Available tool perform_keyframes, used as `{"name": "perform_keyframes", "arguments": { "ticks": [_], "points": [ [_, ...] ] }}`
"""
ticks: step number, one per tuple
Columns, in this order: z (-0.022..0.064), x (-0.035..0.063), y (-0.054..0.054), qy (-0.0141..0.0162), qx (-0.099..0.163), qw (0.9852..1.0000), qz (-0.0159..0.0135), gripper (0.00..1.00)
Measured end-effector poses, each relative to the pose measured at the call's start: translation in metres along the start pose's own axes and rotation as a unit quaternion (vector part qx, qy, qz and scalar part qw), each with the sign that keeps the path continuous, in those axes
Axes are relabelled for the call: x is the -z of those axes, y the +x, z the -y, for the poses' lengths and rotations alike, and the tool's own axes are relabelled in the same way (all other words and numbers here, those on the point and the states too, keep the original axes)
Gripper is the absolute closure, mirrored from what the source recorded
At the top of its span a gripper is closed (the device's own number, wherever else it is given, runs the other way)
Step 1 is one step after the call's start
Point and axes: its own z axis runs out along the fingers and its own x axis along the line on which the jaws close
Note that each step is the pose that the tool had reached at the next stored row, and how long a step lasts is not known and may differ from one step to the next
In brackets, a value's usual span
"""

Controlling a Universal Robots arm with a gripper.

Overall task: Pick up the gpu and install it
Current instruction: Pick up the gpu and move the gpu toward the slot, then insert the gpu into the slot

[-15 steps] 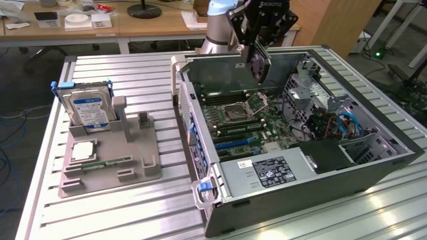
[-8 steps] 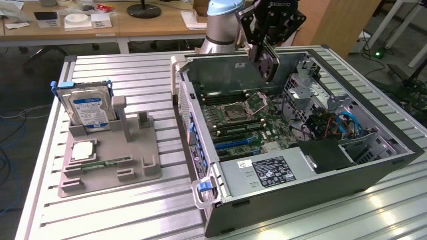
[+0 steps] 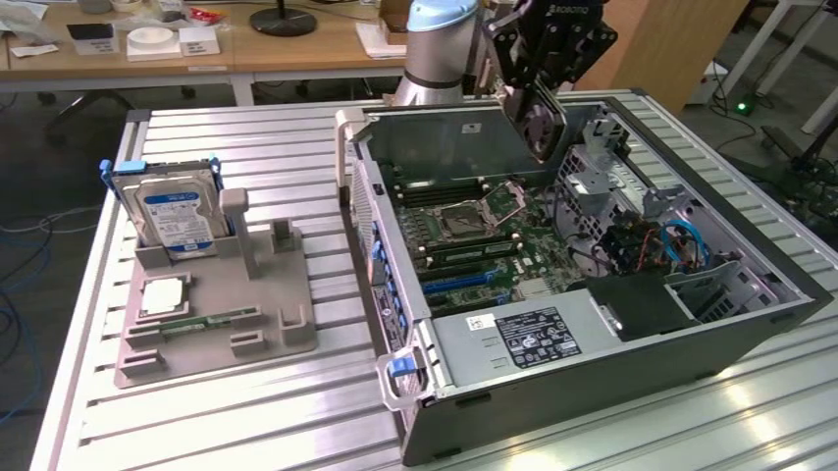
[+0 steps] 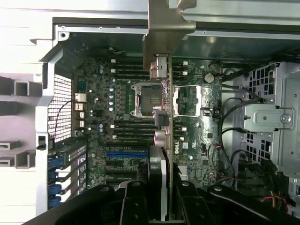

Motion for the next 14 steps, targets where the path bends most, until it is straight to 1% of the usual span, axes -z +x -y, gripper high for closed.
{"name": "perform_keyframes", "arguments": {
  "ticks": [2,14],
  "points": [
    [0.0001,-0.0001,-0.002,-0.0001,0.0,1.0,0.0,0.72],
    [0.0,-0.0001,-0.002,-0.0001,0.0,1.0,0.0,0.72]
  ]
}}
